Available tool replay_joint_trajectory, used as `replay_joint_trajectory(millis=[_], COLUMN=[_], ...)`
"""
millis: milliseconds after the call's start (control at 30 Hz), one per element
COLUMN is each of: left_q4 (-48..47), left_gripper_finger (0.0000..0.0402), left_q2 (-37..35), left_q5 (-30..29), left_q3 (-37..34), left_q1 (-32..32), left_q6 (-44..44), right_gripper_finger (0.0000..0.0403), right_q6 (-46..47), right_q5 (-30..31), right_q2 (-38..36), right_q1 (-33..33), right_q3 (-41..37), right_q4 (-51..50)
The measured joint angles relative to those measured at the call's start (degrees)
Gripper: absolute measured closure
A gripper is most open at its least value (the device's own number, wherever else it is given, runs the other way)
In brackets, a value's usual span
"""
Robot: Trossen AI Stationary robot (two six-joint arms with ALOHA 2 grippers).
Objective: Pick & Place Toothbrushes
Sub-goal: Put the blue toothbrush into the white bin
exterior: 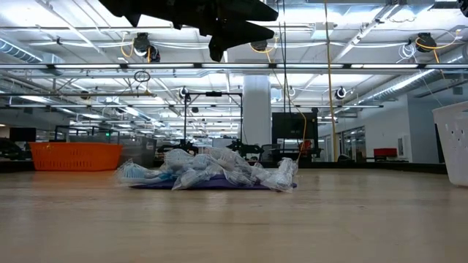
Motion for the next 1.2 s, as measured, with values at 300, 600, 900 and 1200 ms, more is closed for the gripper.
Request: replay_joint_trajectory(millis=[300, 600, 900, 1200], left_q4=[0.0, -0.89, -13.09, -22.95], left_gripper_finger=[0.0231, 0.0231, 0.0231, 0.0231], left_q2=[0.0, 0.0, 0.0, 0.0], left_q5=[0.01, -0.01, 0.01, -0.06], left_q3=[0.0, -0.02, -0.02, -0.04], left_q1=[0.01, 0.01, 0.1, 0.64], left_q6=[-0.02, -2.01, -11.49, -16.03], right_gripper_finger=[0.0269, 0.0272, 0.0277, 0.0277], right_q6=[-5.11, -26.4, -44.0, -54.8], right_q5=[2.96, 7.0, 14.91, 13.83], right_q2=[-0.06, -2.17, -2.21, -2.1], right_q1=[-0.63, -6.82, -21.42, -36.91], right_q3=[-0.02, -0.02, -0.02, -0.02], right_q4=[3.04, 15.33, 16.39, 16.37])
